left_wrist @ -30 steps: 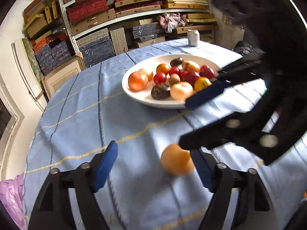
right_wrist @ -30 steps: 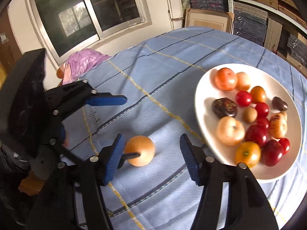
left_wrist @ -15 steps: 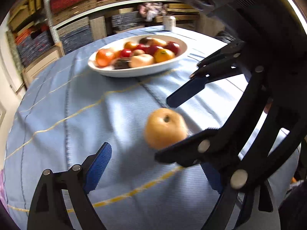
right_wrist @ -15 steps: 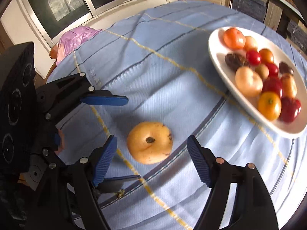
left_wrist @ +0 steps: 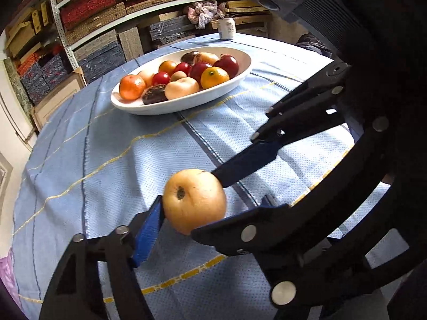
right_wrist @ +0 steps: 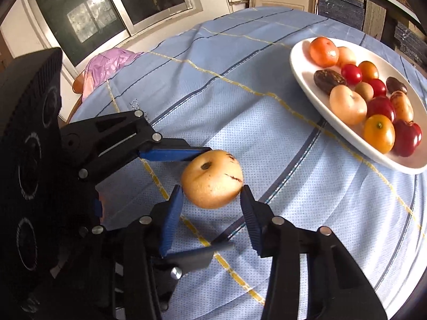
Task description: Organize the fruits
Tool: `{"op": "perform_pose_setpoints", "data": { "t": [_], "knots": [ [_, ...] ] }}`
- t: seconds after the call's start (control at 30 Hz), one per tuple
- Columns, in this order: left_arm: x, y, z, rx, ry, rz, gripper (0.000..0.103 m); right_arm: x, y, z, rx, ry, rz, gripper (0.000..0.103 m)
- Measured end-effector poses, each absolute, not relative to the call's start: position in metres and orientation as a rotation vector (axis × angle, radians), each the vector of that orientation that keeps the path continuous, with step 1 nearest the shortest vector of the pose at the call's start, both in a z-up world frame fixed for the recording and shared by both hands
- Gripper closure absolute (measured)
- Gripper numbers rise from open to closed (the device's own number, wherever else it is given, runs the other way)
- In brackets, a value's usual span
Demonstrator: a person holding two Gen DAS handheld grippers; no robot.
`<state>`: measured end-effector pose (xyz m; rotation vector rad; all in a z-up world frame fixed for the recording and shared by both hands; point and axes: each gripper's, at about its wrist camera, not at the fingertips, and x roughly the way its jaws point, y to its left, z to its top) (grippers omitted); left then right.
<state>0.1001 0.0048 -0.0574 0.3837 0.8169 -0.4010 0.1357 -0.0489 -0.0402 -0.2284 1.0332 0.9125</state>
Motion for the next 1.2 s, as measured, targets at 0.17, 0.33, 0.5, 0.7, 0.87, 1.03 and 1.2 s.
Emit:
{"op": "perform_pose_setpoints", "data": {
  "t": [0.17, 0.33, 0.5, 0.7, 0.87, 1.03, 1.2],
  "knots": [
    [0.100, 0.005, -0.056, 0.394, 0.809, -0.392, 0.047, 0.133, -0.051, -0.039, -0.230, 1.024, 0.892, 0.060],
    [0.100, 0.003, -0.056, 0.385, 0.814, -0.393, 0.048, 0.133, -0.053, -0.039, -0.224, 1.032, 0.883, 0.060],
    [0.105, -0.002, -0.047, 0.382, 0.793, -0.395, 0.048, 0.135, -0.059, -0.027, -0.228, 1.011, 0.863, 0.060],
    [0.119, -0.013, -0.026, 0.405, 0.736, -0.389, 0.048, 0.146, -0.070, -0.004, -0.228, 0.956, 0.840, 0.060],
    [0.143, -0.026, -0.005, 0.427, 0.686, -0.387, 0.048, 0.168, -0.082, 0.020, -0.217, 0.919, 0.819, 0.061],
    [0.181, -0.038, 0.018, 0.410, 0.643, -0.399, 0.048, 0.201, -0.095, 0.044, -0.190, 0.885, 0.830, 0.083],
    [0.236, -0.045, 0.020, 0.372, 0.667, -0.432, 0.050, 0.256, -0.109, 0.050, -0.142, 0.914, 0.763, 0.083]
  ]
}}
